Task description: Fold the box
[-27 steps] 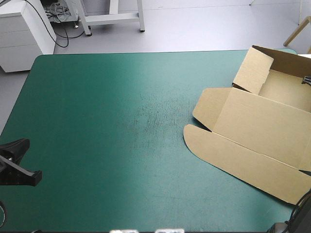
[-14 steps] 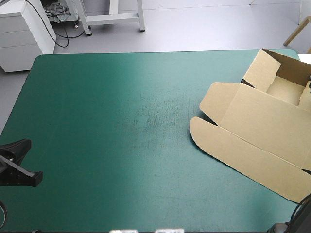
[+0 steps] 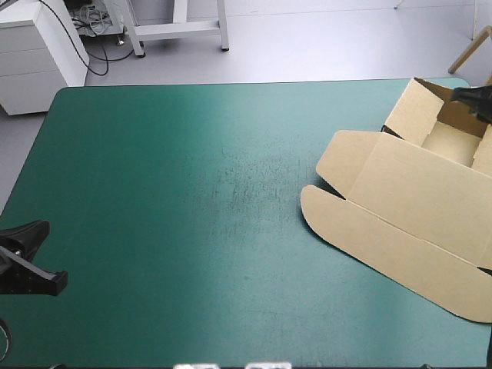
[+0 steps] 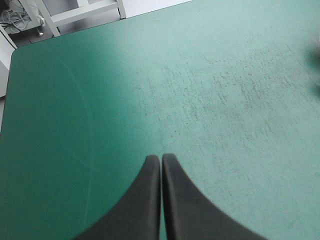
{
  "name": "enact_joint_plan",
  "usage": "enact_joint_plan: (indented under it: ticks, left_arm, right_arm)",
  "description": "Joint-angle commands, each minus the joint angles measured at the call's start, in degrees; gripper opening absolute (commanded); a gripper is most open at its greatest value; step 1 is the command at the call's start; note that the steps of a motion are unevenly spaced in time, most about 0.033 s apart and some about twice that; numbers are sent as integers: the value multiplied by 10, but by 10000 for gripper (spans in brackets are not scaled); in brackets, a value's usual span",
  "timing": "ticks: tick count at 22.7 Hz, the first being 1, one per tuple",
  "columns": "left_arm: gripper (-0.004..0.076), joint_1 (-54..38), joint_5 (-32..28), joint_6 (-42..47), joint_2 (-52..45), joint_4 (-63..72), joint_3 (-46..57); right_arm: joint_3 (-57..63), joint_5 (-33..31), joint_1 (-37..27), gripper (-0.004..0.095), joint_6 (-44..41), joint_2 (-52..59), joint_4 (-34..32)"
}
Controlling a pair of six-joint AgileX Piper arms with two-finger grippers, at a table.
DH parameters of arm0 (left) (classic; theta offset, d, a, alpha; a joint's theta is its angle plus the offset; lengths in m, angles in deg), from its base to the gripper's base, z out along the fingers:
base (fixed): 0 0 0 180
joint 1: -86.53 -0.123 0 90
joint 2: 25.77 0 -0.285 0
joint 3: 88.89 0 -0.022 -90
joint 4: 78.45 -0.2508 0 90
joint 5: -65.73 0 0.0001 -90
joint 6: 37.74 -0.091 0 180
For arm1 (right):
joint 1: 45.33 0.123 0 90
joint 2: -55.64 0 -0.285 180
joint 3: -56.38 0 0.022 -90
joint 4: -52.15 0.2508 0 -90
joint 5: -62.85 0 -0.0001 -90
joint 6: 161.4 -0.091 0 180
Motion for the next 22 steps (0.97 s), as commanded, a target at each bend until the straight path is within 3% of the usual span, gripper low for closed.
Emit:
enact_joint_plan:
  ticks: [1,5,11,14,18,22]
  left_arm:
    - [-10,1,25,5,4,-3,-12]
    - [-10,1,1,4,-8,-33,-12]
    - [-10,1,-56,13,-73,-18,20]
    - [-10,1,-83,4,-140,-15,87]
    - [-10,1,-137,4,-224,-15,190]
    - [-10,1,-197,13,-293,-9,316]
  right_arm:
    - [66,57,64,-7,23,105,7]
    - [183,106,149,-14,53,223,7]
    - [379,169,192,-14,73,411,7]
    - [477,212,192,-14,73,518,7]
    - [556,225,192,-14,73,606,7]
    - [644,265,192,-14,74,669,-31]
